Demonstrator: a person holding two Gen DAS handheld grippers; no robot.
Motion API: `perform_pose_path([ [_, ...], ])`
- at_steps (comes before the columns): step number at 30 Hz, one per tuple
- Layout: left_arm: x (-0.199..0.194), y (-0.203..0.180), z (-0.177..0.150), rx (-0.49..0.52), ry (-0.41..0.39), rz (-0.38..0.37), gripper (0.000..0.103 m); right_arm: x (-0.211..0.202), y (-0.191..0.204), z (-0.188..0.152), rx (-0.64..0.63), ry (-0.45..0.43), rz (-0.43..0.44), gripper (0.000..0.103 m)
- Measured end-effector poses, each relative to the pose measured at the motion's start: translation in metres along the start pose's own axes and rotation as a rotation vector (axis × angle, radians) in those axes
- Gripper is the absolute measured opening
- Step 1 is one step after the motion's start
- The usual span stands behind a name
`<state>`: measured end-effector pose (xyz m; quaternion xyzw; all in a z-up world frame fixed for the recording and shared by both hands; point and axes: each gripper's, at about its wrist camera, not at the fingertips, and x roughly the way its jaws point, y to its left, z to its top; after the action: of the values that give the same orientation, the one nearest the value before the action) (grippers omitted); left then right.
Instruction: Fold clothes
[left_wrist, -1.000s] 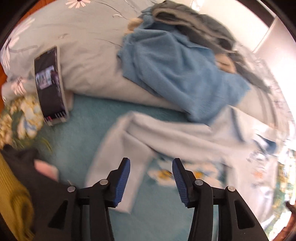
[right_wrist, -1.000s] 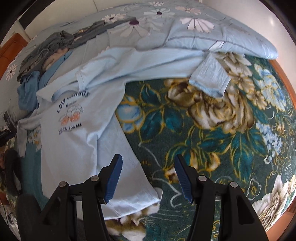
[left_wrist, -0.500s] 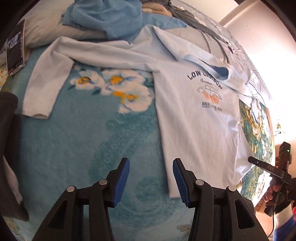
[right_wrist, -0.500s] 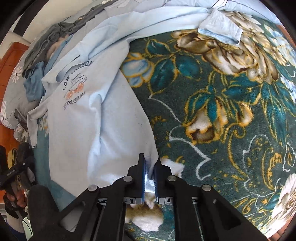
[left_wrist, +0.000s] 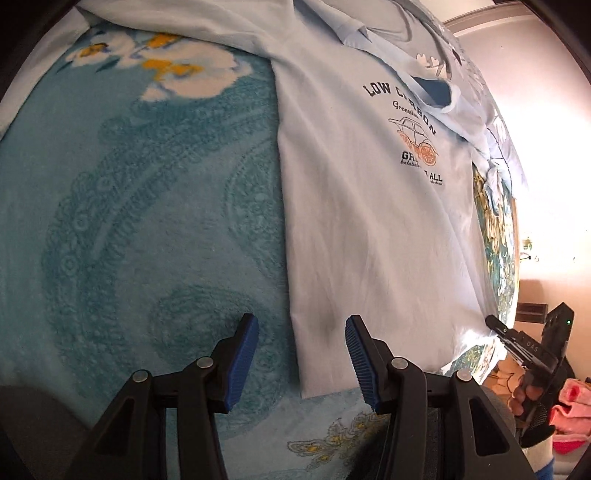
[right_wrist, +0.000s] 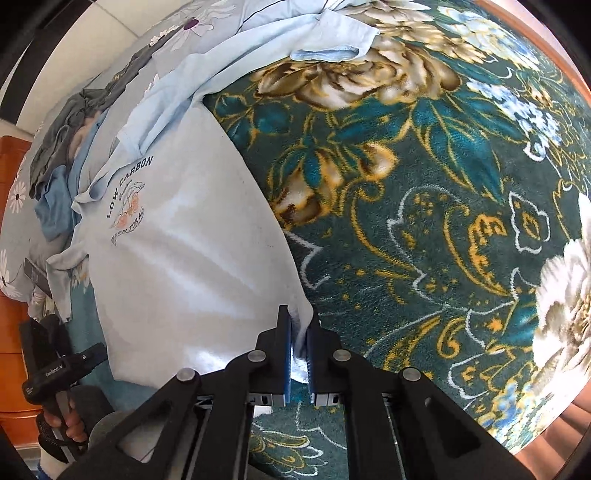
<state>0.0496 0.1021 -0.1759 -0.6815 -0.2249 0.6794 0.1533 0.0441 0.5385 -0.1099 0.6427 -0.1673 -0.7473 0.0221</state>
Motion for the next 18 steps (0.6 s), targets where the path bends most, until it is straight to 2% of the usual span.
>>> perform_pose_path([
  [3, 0.002, 0.001, -0.006, -0.026, 0.039, -0.088, 0.051, -0.001, 0.004, 0.002, -0.029, 0.006, -0.013, 0.007],
  [4, 0.003, -0.001, -0.006, -0.019, 0.037, -0.093, 0.05, 0.001, 0.004, 0.005, -0.03, 0.006, -0.006, 0.007],
  [5, 0.003, -0.004, -0.006, -0.011, 0.033, -0.094, 0.038, 0.001, 0.005, 0.007, -0.032, 0.005, 0.002, 0.007],
  [6, 0.003, -0.006, -0.006, -0.003, 0.029, -0.096, 0.017, 0.001, 0.005, 0.009, -0.031, 0.0, 0.018, 0.007],
  [8, 0.004, -0.008, -0.001, 0.0, 0.024, -0.087, 0.003, -0.005, 0.008, 0.015, -0.03, -0.012, 0.063, 0.007],
  [10, -0.004, -0.007, 0.006, -0.002, -0.021, -0.099, 0.002, -0.011, 0.013, 0.024, -0.035, -0.026, 0.107, 0.007],
  [13, -0.022, -0.004, 0.032, -0.038, -0.08, -0.156, 0.002, -0.021, 0.027, 0.045, -0.042, -0.05, 0.172, 0.007],
  [18, -0.039, -0.019, 0.099, -0.037, -0.143, -0.146, 0.002, -0.027, 0.047, 0.092, -0.017, -0.084, 0.248, 0.007],
])
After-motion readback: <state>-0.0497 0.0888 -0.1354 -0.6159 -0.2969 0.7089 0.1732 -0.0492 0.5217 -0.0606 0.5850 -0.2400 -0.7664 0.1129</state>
